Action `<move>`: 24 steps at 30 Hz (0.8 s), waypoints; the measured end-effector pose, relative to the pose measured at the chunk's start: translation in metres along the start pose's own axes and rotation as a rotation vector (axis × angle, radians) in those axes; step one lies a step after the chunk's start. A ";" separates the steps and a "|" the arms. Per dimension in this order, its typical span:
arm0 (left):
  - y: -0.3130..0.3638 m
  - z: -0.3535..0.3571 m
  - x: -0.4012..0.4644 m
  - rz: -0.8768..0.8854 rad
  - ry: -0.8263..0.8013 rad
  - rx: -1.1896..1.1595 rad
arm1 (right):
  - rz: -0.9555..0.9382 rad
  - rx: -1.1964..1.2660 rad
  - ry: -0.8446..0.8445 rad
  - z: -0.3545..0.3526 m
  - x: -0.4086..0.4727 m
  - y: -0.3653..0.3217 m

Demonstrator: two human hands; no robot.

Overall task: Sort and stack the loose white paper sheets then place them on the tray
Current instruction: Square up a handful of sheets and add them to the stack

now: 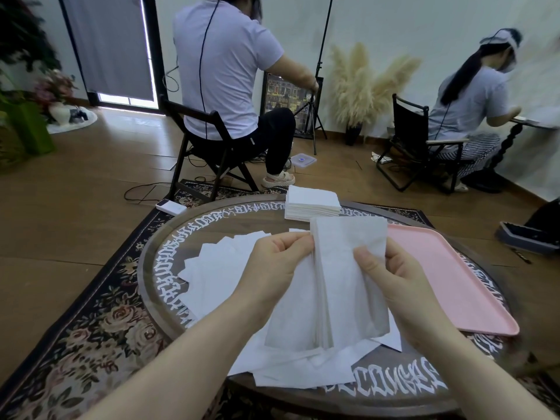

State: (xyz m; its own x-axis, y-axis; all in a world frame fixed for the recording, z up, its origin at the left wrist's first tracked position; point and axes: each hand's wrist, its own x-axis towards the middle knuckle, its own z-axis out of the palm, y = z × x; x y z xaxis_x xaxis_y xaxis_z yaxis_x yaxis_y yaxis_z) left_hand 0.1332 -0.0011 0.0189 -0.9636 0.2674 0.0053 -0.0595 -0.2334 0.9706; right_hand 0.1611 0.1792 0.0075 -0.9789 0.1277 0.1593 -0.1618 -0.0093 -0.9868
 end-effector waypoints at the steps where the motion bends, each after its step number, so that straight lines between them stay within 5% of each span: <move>1: 0.000 0.000 0.000 0.003 -0.002 -0.002 | 0.000 0.001 0.001 0.001 0.000 0.000; 14: -0.004 0.002 -0.001 0.084 -0.011 -0.001 | -0.022 -0.061 0.063 0.002 -0.001 0.001; 19: -0.001 -0.006 0.003 0.059 -0.143 -0.056 | 0.002 0.064 -0.025 -0.006 0.003 -0.008; 24: -0.004 -0.004 0.004 0.102 0.005 -0.013 | -0.063 0.064 -0.024 -0.004 0.000 -0.009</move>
State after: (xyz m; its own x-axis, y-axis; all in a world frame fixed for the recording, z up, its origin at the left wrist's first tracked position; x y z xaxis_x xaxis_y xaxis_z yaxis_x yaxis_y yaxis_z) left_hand 0.1282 -0.0033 0.0144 -0.9660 0.2373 0.1031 0.0361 -0.2709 0.9619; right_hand 0.1628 0.1835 0.0160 -0.9691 0.1066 0.2225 -0.2301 -0.0657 -0.9709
